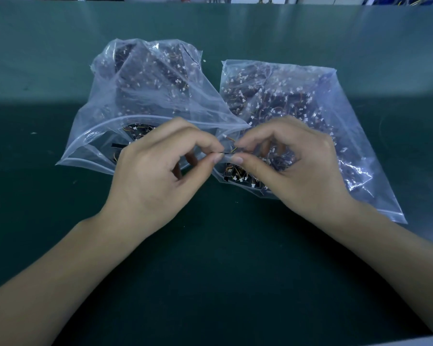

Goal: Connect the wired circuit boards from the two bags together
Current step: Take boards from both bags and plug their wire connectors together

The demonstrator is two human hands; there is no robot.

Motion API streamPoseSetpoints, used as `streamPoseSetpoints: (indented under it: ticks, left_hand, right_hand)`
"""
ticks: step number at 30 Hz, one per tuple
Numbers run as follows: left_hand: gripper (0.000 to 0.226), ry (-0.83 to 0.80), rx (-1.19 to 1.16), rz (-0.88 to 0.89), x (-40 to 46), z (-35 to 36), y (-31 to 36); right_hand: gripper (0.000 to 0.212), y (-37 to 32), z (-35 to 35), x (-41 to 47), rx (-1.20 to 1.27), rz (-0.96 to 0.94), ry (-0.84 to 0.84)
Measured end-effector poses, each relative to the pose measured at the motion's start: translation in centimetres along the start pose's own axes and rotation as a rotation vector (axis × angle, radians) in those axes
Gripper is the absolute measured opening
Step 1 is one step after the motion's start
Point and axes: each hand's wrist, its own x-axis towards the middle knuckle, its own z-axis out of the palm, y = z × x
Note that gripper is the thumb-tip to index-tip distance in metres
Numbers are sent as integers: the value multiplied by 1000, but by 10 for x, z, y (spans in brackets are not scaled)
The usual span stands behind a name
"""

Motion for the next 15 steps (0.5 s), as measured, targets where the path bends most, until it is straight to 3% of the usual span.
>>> streamPoseSetpoints:
  ticks: [15]
  left_hand:
    - [4, -13, -7, -4, 0, 0, 3]
  right_hand:
    - [11, -3, -3, 2, -17, -13, -10]
